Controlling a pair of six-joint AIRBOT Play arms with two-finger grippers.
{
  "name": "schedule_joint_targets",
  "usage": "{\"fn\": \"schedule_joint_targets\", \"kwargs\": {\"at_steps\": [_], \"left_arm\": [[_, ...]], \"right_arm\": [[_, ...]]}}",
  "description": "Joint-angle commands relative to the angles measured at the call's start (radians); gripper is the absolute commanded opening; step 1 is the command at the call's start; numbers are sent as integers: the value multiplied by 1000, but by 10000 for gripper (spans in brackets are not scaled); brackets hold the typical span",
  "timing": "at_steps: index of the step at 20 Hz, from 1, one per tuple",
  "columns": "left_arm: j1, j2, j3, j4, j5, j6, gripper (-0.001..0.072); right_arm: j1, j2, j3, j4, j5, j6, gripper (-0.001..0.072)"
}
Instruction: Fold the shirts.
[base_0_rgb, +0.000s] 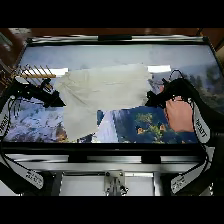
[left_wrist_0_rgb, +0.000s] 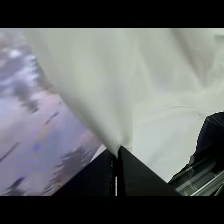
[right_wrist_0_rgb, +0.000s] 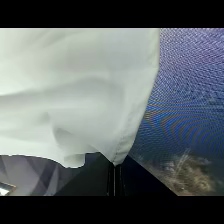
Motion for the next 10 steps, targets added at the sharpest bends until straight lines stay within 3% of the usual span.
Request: {"fn": "schedule_joint_targets", "kwargs": {"at_steps": [1,5,10], "left_arm": [[1,3,1,0,-3,1,29],[0,31,27,-16,-5,45,28],[0,141,160,-194,-3,113,28]], "right_arm": [[-3,14,1,2,-7,-20,42],[-30,88,2,-10,-12,-30,41],[-53,239,2,7,-71,-86,40]]}}
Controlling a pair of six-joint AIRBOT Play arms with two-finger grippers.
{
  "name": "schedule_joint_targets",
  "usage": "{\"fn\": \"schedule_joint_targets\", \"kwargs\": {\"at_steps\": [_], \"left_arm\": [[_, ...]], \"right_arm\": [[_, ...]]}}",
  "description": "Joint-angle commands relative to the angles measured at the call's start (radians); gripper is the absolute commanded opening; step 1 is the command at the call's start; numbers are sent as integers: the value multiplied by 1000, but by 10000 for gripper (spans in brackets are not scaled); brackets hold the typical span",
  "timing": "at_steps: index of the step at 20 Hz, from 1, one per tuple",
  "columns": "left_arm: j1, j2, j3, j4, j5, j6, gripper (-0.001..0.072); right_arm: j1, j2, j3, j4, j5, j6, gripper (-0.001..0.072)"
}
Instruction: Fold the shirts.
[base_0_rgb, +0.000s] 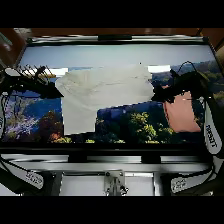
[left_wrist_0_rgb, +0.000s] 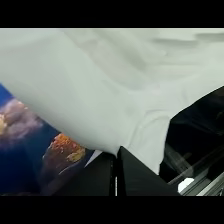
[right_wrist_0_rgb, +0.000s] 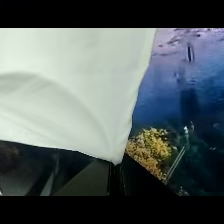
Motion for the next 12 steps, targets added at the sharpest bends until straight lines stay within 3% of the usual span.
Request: {"fn": "schedule_joint_targets", "kwargs": {"at_steps": [1,8,12], "left_arm": [[0,83,105,-124,3,39,27],[9,319,460,-127,27,-10,28],[46,556,470,-126,221,-63,28]], "right_arm": [[-10,119,8,14,-44,-44,41],[-10,338,371,11,-235,-57,41],[-10,440,594,8,-251,-56,41]]}}
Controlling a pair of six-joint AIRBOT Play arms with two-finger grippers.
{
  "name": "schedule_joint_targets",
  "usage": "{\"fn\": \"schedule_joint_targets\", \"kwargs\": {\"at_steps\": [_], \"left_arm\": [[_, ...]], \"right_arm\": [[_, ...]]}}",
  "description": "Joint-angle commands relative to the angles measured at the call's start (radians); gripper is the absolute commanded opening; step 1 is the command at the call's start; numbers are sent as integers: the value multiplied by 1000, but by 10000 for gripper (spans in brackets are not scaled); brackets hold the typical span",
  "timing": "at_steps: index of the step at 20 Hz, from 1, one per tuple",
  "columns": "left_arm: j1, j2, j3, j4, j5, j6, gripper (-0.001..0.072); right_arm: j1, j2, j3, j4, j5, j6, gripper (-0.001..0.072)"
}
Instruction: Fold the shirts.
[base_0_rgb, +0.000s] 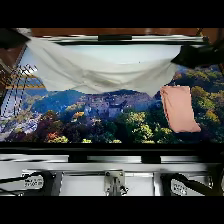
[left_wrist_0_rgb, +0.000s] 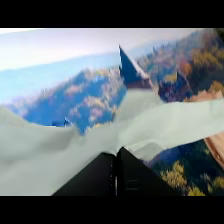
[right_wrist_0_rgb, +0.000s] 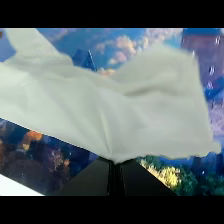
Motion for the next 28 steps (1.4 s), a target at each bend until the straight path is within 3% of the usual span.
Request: {"fn": "schedule_joint_targets", "kwargs": {"at_steps": [1,4,10,15,18,23,28], "left_arm": [[38,196,38,-2,176,-57,28],[90,340,38,-2,254,-59,27],[129,523,2,42,252,-60,27],[129,617,-18,200,154,-175,27],[129,658,-18,230,74,-187,27],[129,710,-17,322,69,-187,27],[129,687,-226,372,-28,-232,28]], "right_arm": [[0,100,180,-24,-27,-2,41],[0,201,201,-101,15,-5,41],[0,361,201,-131,61,8,41],[0,430,201,-132,-38,41,41],[0,449,201,-132,-45,60,41],[0,441,200,-177,-49,82,42],[1,328,97,-184,-216,118,41]]}}
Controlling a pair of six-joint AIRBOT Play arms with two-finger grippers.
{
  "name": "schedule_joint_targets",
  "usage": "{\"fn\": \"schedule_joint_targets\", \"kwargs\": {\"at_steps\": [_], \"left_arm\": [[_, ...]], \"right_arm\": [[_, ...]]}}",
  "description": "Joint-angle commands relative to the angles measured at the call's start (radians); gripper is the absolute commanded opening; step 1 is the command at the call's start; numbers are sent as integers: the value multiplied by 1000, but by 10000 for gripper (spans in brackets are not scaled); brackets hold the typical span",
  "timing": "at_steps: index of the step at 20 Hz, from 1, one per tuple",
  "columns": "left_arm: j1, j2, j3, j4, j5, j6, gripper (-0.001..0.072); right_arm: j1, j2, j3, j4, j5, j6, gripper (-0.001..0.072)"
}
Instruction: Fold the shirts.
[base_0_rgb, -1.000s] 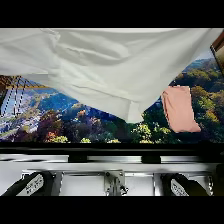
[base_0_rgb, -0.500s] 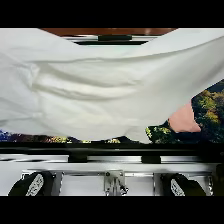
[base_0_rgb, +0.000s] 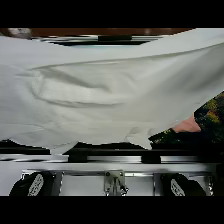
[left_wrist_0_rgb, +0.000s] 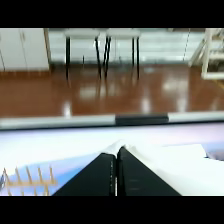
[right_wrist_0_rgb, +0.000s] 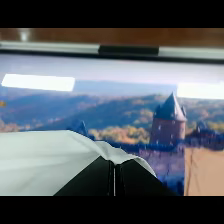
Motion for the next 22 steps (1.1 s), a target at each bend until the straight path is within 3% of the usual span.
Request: {"fn": "schedule_joint_targets", "kwargs": {"at_steps": [1,3,5,8,14,20,21,22], "left_arm": [[0,-18,-195,34,-40,-22,28],[-6,-69,-352,27,-40,0,28],[-42,-153,-480,-24,-28,82,28],[-146,-326,-569,-76,100,187,29],[-238,-656,-568,-147,463,189,29],[-258,-801,-568,-230,616,189,29],[-266,-817,-568,-230,613,188,30],[-278,-831,-568,-230,606,188,32]], "right_arm": [[1,-100,-107,11,-113,19,42],[1,-186,-204,31,-84,14,41],[1,-303,-283,122,-1,-8,42],[11,-492,-304,229,163,-18,42],[93,-778,-304,229,429,-17,42],[102,-888,-304,229,636,32,43],[102,-891,-304,228,640,38,67],[103,-892,-304,230,636,38,197]]}}
